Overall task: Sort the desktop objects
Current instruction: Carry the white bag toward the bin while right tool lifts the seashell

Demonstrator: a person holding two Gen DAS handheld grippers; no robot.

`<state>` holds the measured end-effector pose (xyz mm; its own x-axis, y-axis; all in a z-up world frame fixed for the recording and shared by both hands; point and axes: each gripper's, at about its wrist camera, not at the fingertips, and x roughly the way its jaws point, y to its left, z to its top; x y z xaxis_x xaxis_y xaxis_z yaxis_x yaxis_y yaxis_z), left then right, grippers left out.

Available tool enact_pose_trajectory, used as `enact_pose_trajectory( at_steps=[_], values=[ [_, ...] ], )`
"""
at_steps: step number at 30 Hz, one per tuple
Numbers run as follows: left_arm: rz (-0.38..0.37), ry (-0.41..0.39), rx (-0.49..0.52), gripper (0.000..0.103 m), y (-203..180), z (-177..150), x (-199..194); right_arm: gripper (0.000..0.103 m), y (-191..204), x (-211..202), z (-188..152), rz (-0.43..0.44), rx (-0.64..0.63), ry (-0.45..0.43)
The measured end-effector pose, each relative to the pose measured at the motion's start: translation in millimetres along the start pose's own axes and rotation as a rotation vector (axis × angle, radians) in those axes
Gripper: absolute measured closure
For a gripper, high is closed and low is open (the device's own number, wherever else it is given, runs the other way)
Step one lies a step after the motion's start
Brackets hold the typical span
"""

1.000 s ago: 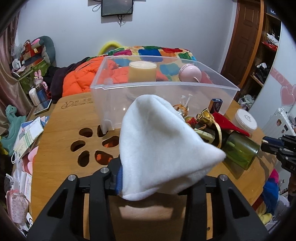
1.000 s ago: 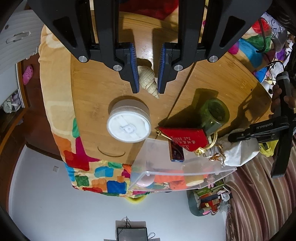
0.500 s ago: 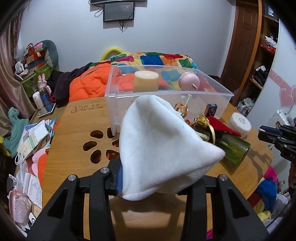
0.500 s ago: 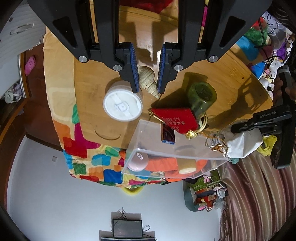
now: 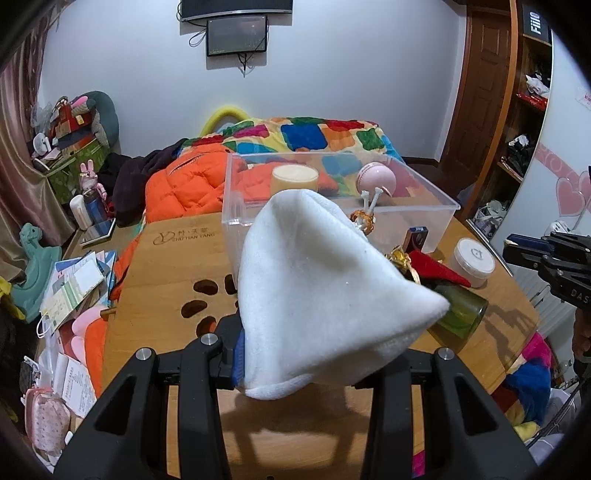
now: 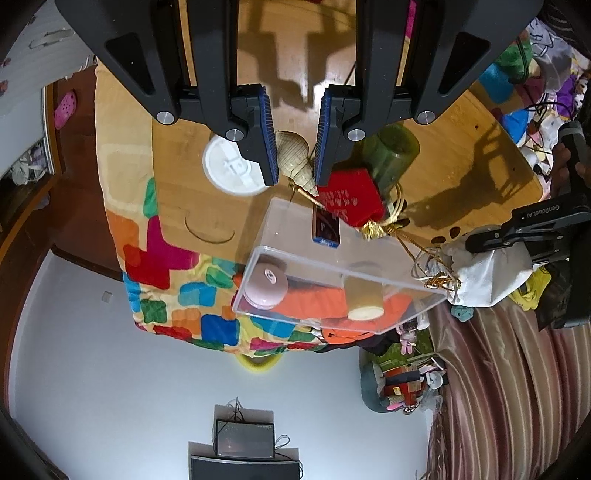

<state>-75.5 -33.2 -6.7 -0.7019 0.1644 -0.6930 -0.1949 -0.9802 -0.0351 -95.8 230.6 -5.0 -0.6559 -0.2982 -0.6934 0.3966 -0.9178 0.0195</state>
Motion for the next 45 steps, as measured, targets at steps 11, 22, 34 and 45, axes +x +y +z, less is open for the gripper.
enact_pose_trajectory(
  at_steps=[11,22,34,45],
  values=[
    [-0.012,-0.024,-0.001,0.063,6,14,-2,0.085,4,7,24,0.003,-0.021,-0.019],
    [-0.049,-0.069,-0.026,0.063,16,34,-15,0.085,2,9,50,0.006,-0.032,-0.056],
    [-0.05,-0.081,0.017,0.063,14,56,-11,0.085,3,21,70,0.016,-0.053,-0.064],
    [-0.08,-0.032,0.059,0.063,8,70,14,0.085,0,44,79,0.024,-0.056,-0.036]
  ],
)
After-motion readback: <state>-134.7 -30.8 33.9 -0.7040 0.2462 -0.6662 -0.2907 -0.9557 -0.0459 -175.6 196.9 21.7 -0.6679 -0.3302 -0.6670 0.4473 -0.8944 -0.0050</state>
